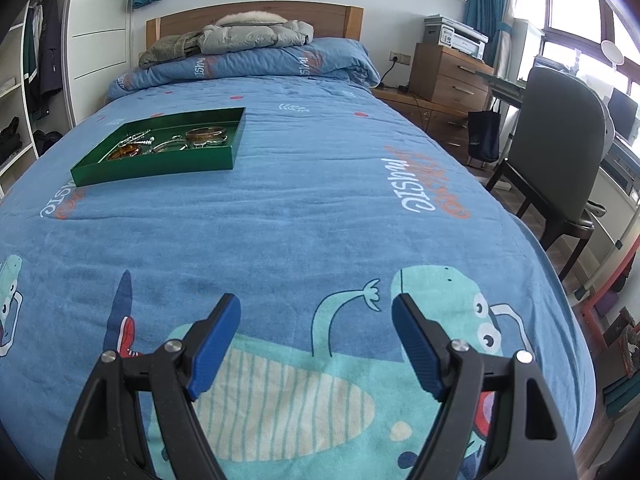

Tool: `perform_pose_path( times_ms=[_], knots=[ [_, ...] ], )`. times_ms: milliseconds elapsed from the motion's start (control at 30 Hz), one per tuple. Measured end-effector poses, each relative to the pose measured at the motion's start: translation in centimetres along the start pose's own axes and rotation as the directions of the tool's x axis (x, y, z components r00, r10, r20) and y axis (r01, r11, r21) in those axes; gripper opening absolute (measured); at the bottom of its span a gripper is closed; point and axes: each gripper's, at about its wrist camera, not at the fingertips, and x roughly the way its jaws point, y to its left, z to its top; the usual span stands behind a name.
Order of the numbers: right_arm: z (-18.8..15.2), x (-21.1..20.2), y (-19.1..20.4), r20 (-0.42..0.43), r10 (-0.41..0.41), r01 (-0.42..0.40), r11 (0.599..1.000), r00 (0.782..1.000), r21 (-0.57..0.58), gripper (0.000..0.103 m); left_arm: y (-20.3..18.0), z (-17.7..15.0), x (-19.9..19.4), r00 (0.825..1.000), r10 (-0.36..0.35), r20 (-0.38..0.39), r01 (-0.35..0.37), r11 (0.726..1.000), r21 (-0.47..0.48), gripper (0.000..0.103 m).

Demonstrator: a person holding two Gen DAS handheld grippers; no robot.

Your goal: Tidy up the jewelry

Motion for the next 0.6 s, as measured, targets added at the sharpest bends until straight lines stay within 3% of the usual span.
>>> perform_pose_path(
  times_ms=[600],
  knots=[
    [0.18,-0.15,0.04,0.012,-0.015,0.015,1.000,1.000,0.004,0.077,0.87,-0.07,0.45,1.000,0.001,0.003,-0.001,1.000,-0.008,0.102]
  ],
)
